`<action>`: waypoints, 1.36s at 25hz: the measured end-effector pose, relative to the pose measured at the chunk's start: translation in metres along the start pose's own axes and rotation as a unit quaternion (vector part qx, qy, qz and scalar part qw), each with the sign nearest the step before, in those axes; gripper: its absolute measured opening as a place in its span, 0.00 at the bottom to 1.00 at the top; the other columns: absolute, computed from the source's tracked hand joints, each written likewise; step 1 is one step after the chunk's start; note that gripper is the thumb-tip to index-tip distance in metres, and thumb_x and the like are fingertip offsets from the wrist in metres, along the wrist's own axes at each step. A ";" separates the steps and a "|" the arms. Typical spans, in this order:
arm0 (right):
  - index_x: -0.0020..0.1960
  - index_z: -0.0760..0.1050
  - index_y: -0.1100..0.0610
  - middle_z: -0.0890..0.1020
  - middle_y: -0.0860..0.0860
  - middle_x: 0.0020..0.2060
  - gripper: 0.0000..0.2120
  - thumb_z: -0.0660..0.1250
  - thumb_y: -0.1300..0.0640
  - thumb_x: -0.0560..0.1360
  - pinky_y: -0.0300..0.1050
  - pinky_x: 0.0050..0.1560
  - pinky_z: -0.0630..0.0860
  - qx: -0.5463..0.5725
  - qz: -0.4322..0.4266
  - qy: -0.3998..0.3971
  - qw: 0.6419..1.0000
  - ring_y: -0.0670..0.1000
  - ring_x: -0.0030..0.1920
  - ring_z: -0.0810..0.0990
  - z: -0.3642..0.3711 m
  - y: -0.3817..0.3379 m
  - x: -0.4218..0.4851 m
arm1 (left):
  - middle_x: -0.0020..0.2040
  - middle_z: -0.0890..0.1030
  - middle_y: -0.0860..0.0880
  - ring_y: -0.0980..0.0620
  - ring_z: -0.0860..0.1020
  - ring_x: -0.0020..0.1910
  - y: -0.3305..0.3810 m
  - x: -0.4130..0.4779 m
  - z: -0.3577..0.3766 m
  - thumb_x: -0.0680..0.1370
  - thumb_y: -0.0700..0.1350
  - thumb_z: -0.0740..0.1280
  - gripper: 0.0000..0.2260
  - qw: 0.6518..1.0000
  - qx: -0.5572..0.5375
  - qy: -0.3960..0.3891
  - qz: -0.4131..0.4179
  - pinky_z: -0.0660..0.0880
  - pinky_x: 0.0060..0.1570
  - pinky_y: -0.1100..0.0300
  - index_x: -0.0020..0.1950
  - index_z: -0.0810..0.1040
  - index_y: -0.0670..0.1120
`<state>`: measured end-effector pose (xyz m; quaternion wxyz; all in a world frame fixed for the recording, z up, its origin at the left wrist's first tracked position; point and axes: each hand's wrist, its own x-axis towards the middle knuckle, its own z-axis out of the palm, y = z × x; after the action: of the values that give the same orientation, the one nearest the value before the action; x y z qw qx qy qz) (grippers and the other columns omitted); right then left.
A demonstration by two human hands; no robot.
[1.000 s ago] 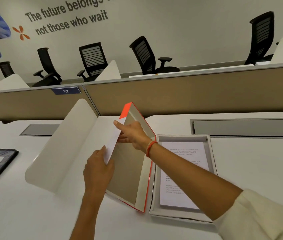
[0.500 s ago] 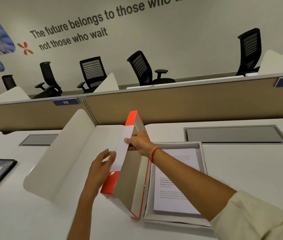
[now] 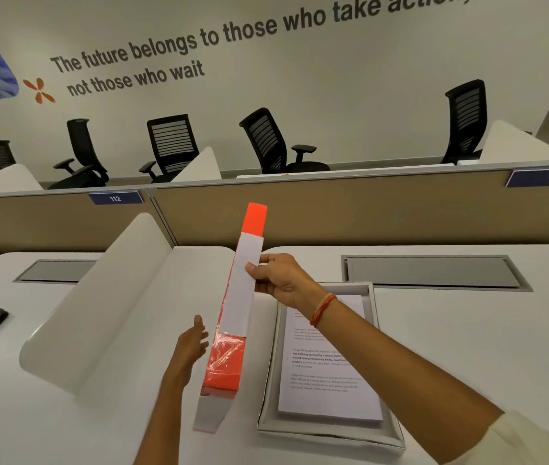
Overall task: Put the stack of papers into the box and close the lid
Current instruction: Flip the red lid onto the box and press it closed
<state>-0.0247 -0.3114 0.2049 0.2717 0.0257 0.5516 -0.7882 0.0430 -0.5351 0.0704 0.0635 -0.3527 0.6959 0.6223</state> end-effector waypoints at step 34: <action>0.71 0.63 0.55 0.74 0.58 0.63 0.25 0.46 0.41 0.81 0.54 0.59 0.77 -0.448 0.038 0.360 0.817 0.58 0.60 0.77 -0.226 0.139 -0.030 | 0.72 0.72 0.43 0.38 0.73 0.69 -0.035 -0.012 0.145 0.83 0.53 0.55 0.23 0.966 0.194 -0.084 0.149 0.69 0.69 0.39 0.77 0.61 0.49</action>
<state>0.0062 -0.1337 0.0077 0.0647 0.2041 0.9008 -0.3778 0.0204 -0.3972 0.0164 0.0952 -0.1722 0.8403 0.5051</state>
